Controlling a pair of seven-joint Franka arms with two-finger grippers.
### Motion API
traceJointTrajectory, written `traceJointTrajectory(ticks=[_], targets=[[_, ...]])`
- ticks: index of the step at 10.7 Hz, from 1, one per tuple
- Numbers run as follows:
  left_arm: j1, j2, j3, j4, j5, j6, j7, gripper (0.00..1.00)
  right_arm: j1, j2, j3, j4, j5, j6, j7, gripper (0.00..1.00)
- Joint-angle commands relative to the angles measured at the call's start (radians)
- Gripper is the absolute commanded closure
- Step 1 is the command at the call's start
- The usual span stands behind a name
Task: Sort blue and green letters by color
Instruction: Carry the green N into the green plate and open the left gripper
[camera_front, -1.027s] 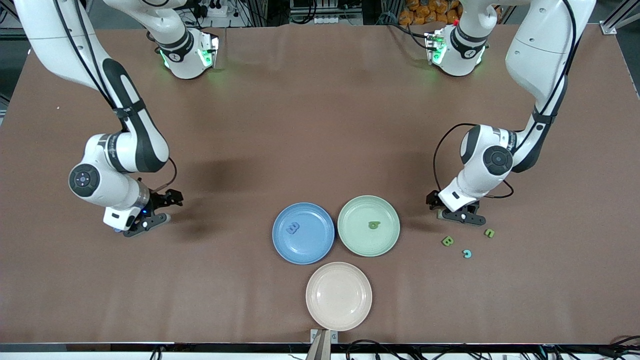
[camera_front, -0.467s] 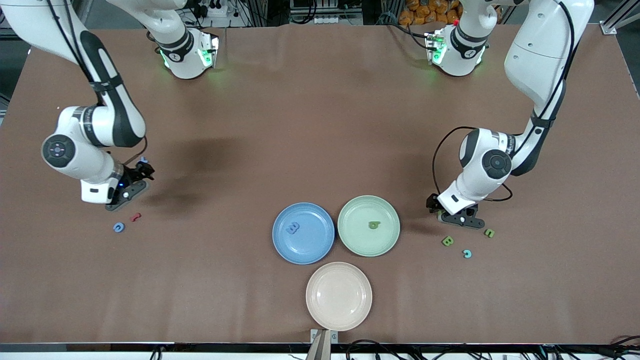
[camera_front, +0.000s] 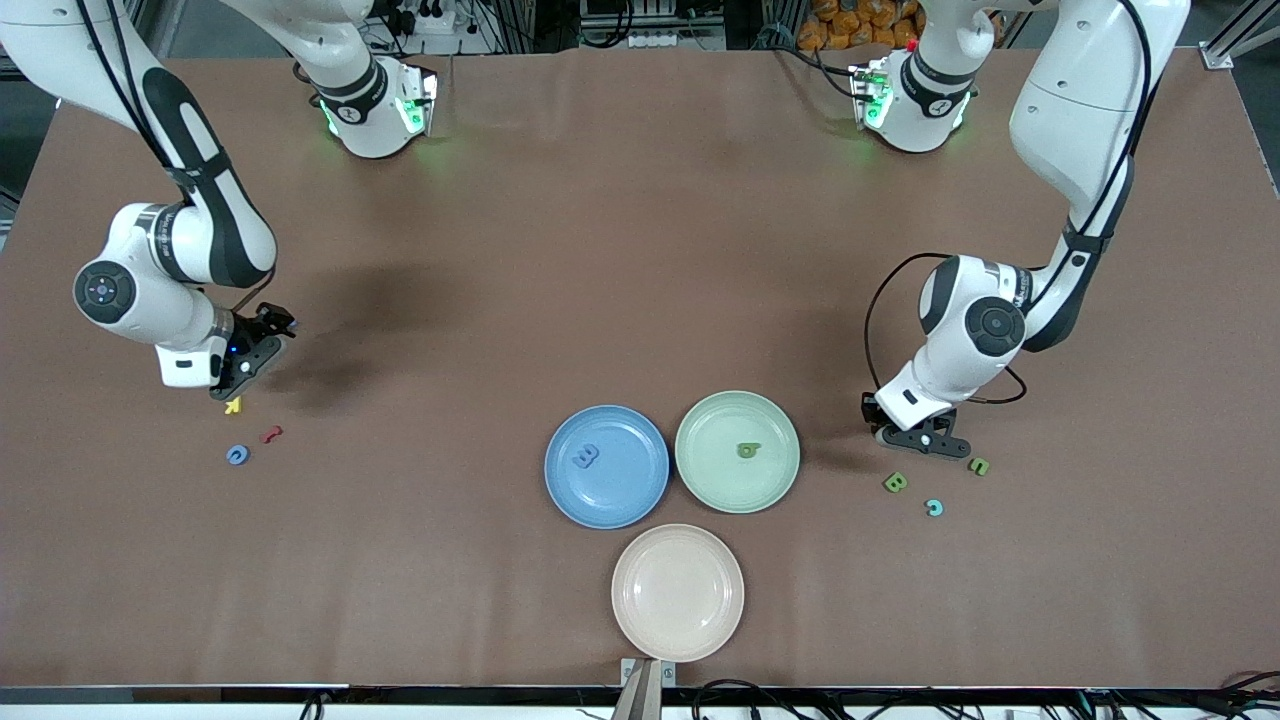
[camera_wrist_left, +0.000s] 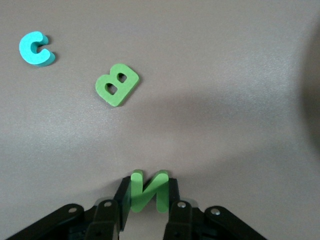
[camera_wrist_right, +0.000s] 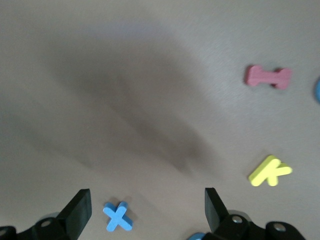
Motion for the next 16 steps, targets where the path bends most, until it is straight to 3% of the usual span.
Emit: traceJointTrajectory(ticks=[1, 2, 5, 10, 12, 16], targets=[[-0.004, 0.006, 0.0, 0.0, 0.025, 0.0, -0.006, 0.83, -0.063, -0.025, 0.019, -0.054, -0.01, 0.047, -0.161, 0.0], [-0.004, -0.012, 0.003, 0.009, 0.025, -0.028, -0.006, 0.83, -0.085, -0.028, 0.019, -0.079, -0.008, 0.076, -0.209, 0.0], [-0.013, -0.061, 0.002, 0.148, 0.008, -0.328, -0.025, 0.87, -0.114, -0.052, 0.021, -0.152, -0.008, 0.139, -0.243, 0.0], [-0.146, -0.034, -0.003, 0.257, -0.006, -0.407, -0.313, 0.86, -0.114, -0.112, 0.021, -0.241, -0.004, 0.179, -0.24, 0.0], [-0.215, 0.007, 0.006, 0.336, -0.059, -0.45, -0.401, 0.86, -0.116, -0.112, 0.02, -0.281, -0.004, 0.263, -0.237, 0.0], [-0.289, 0.11, 0.006, 0.461, -0.081, -0.453, -0.603, 0.86, -0.139, -0.095, 0.021, -0.298, -0.004, 0.297, -0.237, 0.0]])
